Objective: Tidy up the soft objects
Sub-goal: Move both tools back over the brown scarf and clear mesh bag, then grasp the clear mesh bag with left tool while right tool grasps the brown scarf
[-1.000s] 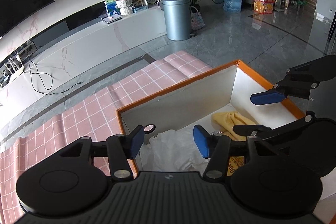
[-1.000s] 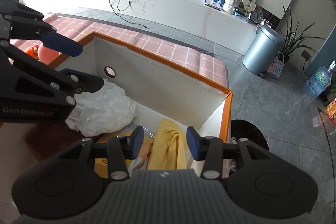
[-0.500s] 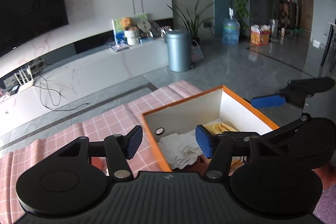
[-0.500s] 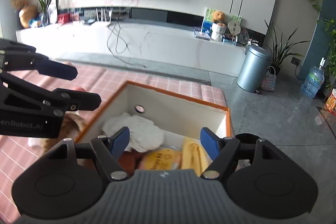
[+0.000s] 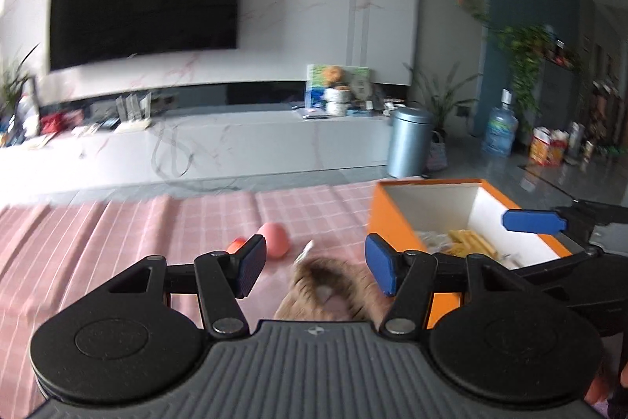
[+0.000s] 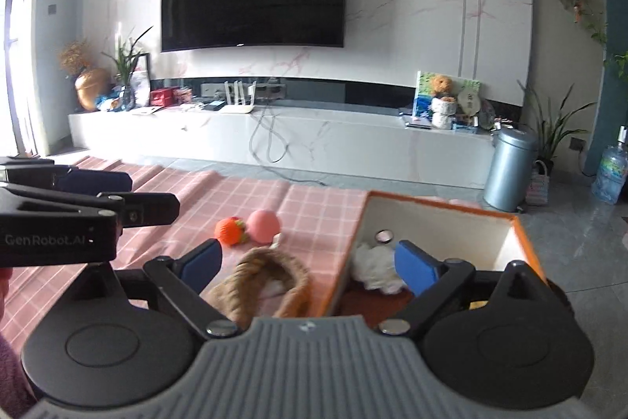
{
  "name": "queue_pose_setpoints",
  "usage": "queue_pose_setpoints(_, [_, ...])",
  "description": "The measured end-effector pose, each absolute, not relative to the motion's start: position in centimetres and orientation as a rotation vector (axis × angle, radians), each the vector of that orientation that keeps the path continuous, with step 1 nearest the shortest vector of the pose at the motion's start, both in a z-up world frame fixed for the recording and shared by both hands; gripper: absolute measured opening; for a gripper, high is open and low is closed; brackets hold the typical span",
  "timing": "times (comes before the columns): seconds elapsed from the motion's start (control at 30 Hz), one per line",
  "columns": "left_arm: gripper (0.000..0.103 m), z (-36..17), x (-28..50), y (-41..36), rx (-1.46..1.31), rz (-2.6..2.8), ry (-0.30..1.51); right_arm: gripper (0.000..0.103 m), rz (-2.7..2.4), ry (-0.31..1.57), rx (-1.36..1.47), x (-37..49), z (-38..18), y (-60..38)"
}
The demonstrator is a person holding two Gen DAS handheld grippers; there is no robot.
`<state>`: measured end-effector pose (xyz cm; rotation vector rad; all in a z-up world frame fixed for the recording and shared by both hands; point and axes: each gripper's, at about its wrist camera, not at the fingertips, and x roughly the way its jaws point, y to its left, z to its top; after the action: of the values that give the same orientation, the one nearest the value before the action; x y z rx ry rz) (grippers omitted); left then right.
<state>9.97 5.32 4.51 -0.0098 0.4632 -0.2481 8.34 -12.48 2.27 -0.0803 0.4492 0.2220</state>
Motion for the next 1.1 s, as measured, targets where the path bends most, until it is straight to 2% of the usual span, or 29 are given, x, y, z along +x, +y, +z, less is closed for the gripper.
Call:
queue_pose_setpoints(0.17, [0.068, 2.2, 9.6, 8.3, -0.070, -0.169, 0.518, 0.093, 0.229, 0.465, -0.132, 7.2, 0.3, -8.9])
queue_pose_setpoints(0.5, [0.065, -1.0, 9.7, 12.0, -0.066, -0.102, 0.577, 0.093, 0.189, 0.652, -0.153, 10.5, -4.2, -4.4])
queue_pose_setpoints(0.83, [0.062, -2.4, 15.1, 12.0, -0.036, -0.104, 0.672, 0.094, 0.015, 0.699, -0.245, 16.6, -6.8, -2.3])
queue_pose_setpoints(0.93, [0.063, -3.0, 16.6, 12.5, -0.032, -0.128, 0.685, 0.093, 0.002, 0.700, -0.293, 17.5, -7.3, -1.1])
queue_pose_setpoints(1.03, [0.071, -3.2, 17.5, 12.9, -0.028, -0.178, 0.683, 0.093, -0.021, 0.714, -0.340, 18.2, -8.1, -0.4])
queue_pose_setpoints(1.1, [0.072, -3.4, 18.1, 13.2, -0.032, -0.208, 0.684, 0.093, -0.039, 0.745, -0.322, 18.9, -8.7, -0.8])
